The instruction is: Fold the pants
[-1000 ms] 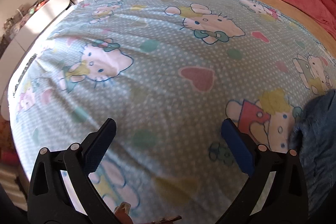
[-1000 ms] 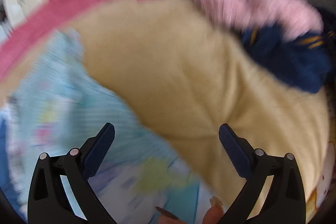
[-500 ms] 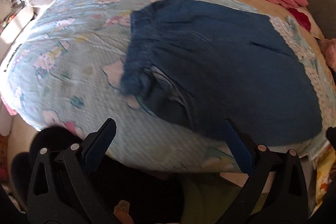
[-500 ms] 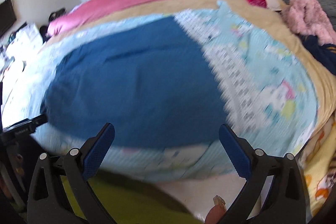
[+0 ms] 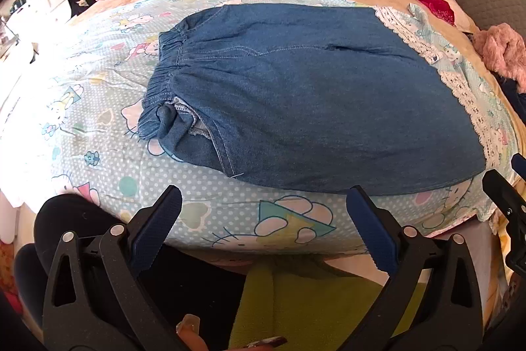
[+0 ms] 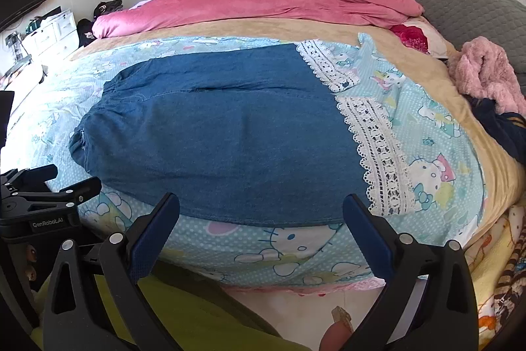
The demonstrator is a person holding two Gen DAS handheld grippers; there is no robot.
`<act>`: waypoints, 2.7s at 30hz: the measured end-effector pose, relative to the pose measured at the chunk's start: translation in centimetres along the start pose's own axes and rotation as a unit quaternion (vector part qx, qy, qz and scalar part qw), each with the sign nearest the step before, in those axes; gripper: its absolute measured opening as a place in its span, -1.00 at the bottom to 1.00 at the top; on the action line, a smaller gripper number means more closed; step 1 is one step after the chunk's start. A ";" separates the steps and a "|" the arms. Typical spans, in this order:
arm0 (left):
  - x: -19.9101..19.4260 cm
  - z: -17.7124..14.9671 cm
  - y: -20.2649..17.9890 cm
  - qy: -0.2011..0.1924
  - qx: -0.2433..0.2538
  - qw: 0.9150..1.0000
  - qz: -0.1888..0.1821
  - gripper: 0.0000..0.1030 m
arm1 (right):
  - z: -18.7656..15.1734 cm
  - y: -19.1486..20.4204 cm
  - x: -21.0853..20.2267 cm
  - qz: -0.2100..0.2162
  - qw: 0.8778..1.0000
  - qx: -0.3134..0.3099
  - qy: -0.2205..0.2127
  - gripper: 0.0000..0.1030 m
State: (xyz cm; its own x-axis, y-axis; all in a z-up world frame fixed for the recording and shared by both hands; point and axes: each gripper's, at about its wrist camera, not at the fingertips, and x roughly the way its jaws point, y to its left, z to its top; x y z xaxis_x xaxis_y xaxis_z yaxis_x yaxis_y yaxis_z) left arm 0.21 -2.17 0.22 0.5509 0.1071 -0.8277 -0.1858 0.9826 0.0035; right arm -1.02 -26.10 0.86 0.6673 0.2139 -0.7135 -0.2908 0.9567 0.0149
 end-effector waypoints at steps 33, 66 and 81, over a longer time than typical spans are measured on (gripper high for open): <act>-1.0 0.1 0.0 -0.014 0.002 1.000 0.012 0.83 | 0.2 0.9 0.2 0.003 1.000 -0.004 0.006 0.92; -0.9 -0.1 0.5 -0.008 -0.005 1.000 0.005 0.83 | -0.2 0.7 0.7 -0.007 1.000 -0.005 0.016 0.92; -1.5 0.0 -0.1 -0.028 0.001 1.000 0.009 0.83 | -0.2 0.5 0.7 -0.010 1.000 -0.006 0.013 0.92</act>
State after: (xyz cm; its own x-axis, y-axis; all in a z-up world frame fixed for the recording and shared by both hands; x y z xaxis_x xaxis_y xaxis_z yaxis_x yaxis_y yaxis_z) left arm -0.61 -2.41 1.46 0.5912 0.1339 -0.7953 -0.1947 0.9807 0.0203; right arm -0.82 -25.50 0.21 0.6554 0.1903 -0.7309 -0.2864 0.9581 -0.0075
